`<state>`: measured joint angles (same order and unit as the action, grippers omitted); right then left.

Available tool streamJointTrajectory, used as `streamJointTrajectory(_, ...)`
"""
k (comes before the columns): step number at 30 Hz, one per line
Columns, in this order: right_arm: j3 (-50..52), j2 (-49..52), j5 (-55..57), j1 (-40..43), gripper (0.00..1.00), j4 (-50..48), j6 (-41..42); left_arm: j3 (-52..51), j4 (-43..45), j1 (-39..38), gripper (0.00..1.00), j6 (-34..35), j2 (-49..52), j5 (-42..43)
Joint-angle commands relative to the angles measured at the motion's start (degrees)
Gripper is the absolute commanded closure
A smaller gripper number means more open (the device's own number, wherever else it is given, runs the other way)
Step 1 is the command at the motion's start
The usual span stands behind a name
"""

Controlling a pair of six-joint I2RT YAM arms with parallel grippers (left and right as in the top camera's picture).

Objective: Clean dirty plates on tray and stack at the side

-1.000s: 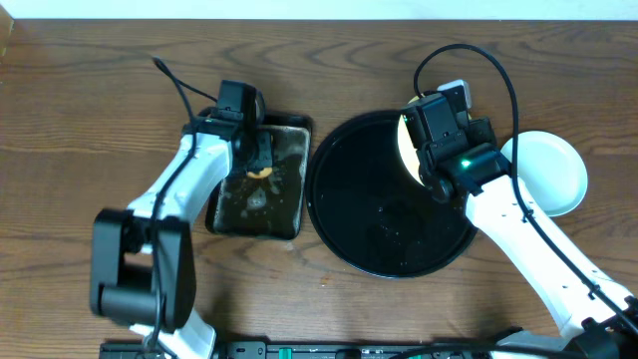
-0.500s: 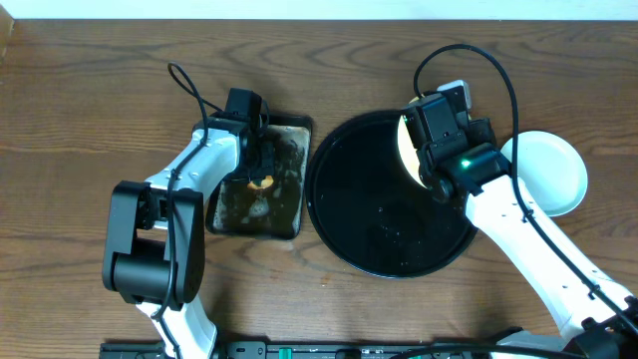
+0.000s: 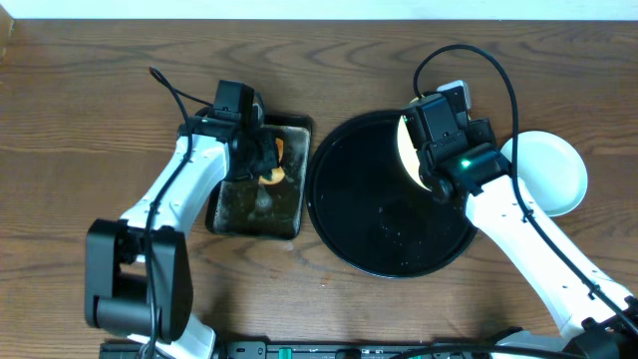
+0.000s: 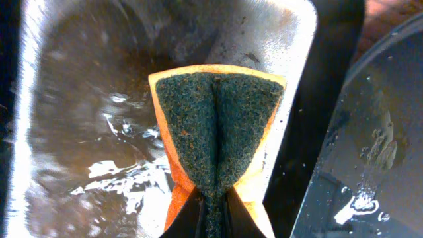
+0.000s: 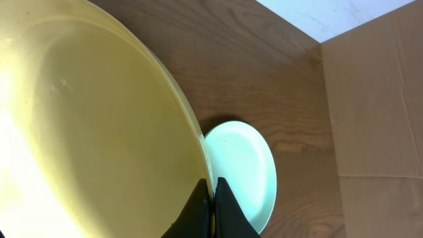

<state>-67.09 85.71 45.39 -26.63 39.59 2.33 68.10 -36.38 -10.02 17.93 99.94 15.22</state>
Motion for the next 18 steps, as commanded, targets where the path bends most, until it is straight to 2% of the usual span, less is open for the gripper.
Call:
streamJointTrajectory(1, -0.1, -1.1, 0.6, 0.1, 0.99, 0.1, 0.8, -0.9, 0.8, 0.0, 0.92, 3.6, 4.2, 5.2)
streamJointTrajectory(7, -0.1, -1.1, 0.6, 0.1, 0.99, 0.1, 0.8, -1.0, 3.5, 0.4, 0.93, 3.6, 11.0, 11.0)
streamJointTrajectory(11, -0.1, -1.1, 0.6, 0.1, 0.99, 0.5, 0.8, -1.0, 3.6, 2.0, 0.93, 3.6, 14.0, 11.1)
streamJointTrajectory(18, -0.1, -1.1, 0.6, 0.1, 0.99, 0.5, 0.8, -1.0, 3.3, 4.6, 0.93, 3.5, 13.2, 11.3)
